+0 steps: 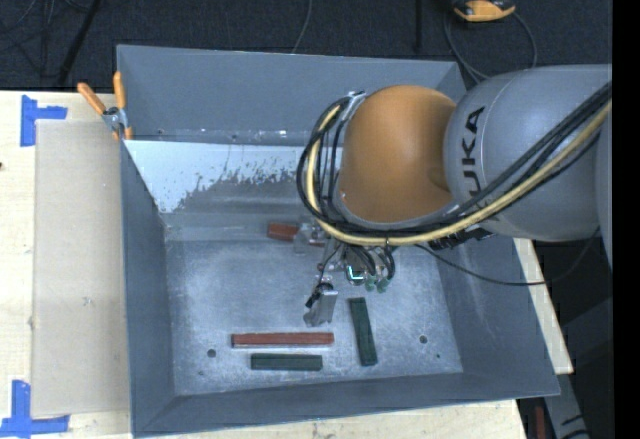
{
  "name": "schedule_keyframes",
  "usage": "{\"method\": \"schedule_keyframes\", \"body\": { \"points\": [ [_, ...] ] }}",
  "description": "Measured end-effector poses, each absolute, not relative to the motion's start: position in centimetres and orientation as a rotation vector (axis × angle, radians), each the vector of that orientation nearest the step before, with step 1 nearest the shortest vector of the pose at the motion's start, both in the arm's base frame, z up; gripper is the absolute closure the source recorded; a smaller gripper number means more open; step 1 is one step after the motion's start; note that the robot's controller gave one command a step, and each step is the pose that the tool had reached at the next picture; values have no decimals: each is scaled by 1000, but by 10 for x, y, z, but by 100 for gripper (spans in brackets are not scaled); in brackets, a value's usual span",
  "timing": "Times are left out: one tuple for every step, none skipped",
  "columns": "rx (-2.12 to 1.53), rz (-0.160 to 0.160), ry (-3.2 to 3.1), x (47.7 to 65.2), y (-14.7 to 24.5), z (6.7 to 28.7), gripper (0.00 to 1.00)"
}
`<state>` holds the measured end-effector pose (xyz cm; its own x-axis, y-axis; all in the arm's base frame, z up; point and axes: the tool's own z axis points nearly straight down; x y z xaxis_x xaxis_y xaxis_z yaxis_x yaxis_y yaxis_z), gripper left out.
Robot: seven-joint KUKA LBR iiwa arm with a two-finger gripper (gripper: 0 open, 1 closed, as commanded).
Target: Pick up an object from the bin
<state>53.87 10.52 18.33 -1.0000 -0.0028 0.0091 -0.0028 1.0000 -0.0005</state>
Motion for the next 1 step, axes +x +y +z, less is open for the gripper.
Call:
{"method": "schedule_keyframes", "body": {
  "points": [
    [293, 2, -3117, 492, 125, 67, 0]
  ]
}}
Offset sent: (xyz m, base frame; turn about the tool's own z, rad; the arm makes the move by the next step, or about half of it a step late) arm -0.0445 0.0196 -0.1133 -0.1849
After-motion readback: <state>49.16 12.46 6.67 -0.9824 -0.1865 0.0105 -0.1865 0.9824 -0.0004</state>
